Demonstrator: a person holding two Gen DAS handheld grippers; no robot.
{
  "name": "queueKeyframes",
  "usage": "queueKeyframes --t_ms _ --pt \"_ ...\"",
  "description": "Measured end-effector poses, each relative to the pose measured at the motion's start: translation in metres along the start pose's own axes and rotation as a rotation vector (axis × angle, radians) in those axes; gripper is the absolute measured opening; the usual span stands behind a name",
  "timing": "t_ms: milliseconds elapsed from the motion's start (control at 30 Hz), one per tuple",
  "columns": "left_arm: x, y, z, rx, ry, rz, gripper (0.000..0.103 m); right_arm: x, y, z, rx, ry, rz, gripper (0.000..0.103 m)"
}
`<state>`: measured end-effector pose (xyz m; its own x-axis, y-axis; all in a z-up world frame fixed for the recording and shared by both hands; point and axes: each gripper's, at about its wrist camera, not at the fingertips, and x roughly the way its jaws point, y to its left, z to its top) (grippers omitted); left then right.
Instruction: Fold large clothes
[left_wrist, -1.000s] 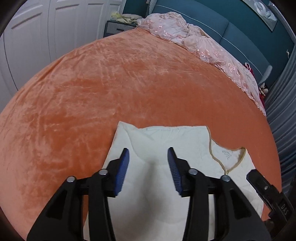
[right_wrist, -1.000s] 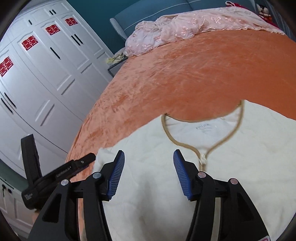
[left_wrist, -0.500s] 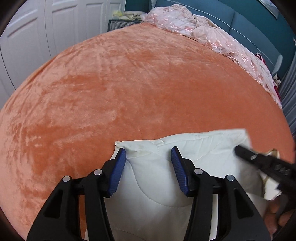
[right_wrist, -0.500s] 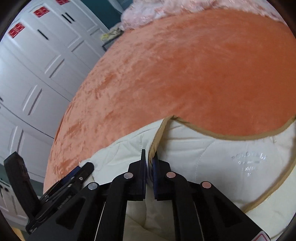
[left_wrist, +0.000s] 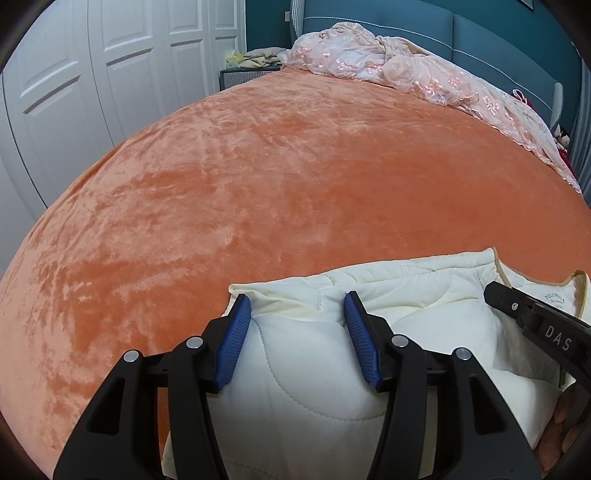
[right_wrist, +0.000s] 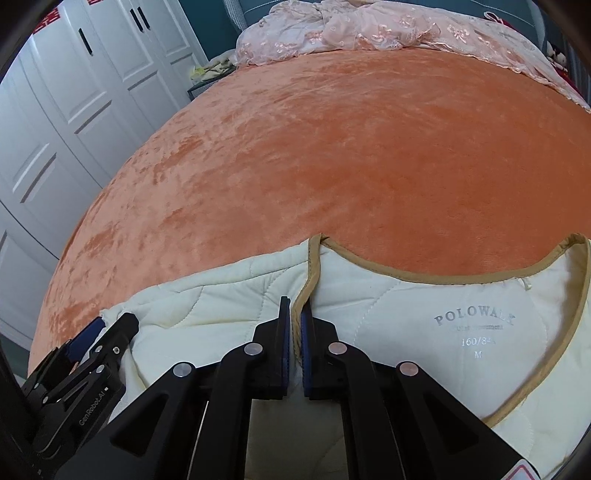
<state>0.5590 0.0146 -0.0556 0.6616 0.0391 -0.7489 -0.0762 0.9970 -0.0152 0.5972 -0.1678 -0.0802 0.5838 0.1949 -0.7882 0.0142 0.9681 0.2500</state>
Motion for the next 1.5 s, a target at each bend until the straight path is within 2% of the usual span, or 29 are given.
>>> queueKeyframes --t_ms 400,567,667,733,867,900,933,1000,1100,1200,1233,1300,1367,1500 --pt "0.001 -0.006 -0.005 0.019 -0.041 0.035 0.052 0.003 0.004 -0.007 -0.025 -0.048 -0.033 0.002" --pt "0.002 -0.008 -0.006 0.025 -0.045 0.049 0.053 -0.004 -0.005 -0.006 0.028 -0.091 -0.002 0.002" --pt "0.001 -0.006 -0.004 0.017 -0.035 0.045 0.054 -0.039 -0.025 -0.003 0.164 -0.244 -0.087 0.006" --pt "0.001 -0.003 -0.002 0.004 -0.025 0.037 0.058 -0.074 -0.048 -0.004 0.283 -0.348 -0.073 0.009" --pt "-0.006 -0.002 0.006 0.006 0.009 0.021 0.060 -0.141 -0.093 -0.013 0.329 -0.372 -0.064 0.011" --pt "-0.013 -0.004 0.009 0.020 0.008 0.025 0.060 -0.157 -0.107 -0.017 0.328 -0.369 -0.081 0.015" --pt "-0.023 -0.009 0.011 0.033 -0.004 0.014 0.060 -0.171 -0.125 -0.022 0.330 -0.359 -0.105 0.018" --pt "-0.045 -0.024 0.015 0.052 -0.031 -0.042 0.061 -0.192 -0.159 -0.034 0.354 -0.344 -0.156 0.031" --pt "-0.073 -0.066 0.021 0.091 -0.026 -0.182 0.072 -0.210 -0.209 -0.049 0.422 -0.324 -0.220 0.042" --pt "-0.085 -0.126 0.025 0.159 0.035 -0.352 0.086 -0.208 -0.247 -0.061 0.515 -0.259 -0.193 0.044" --pt "-0.085 -0.145 0.025 0.180 0.061 -0.390 0.086 -0.205 -0.256 -0.062 0.538 -0.237 -0.179 0.044" --pt "-0.081 -0.182 0.021 0.231 0.101 -0.425 0.086 -0.200 -0.269 -0.065 0.561 -0.215 -0.152 0.044" --pt "-0.074 -0.212 0.018 0.266 0.126 -0.423 0.086 -0.196 -0.274 -0.066 0.560 -0.205 -0.161 0.044" --pt "-0.048 -0.247 0.012 0.226 0.237 -0.459 0.086 -0.182 -0.287 -0.064 0.573 -0.169 -0.152 0.044"
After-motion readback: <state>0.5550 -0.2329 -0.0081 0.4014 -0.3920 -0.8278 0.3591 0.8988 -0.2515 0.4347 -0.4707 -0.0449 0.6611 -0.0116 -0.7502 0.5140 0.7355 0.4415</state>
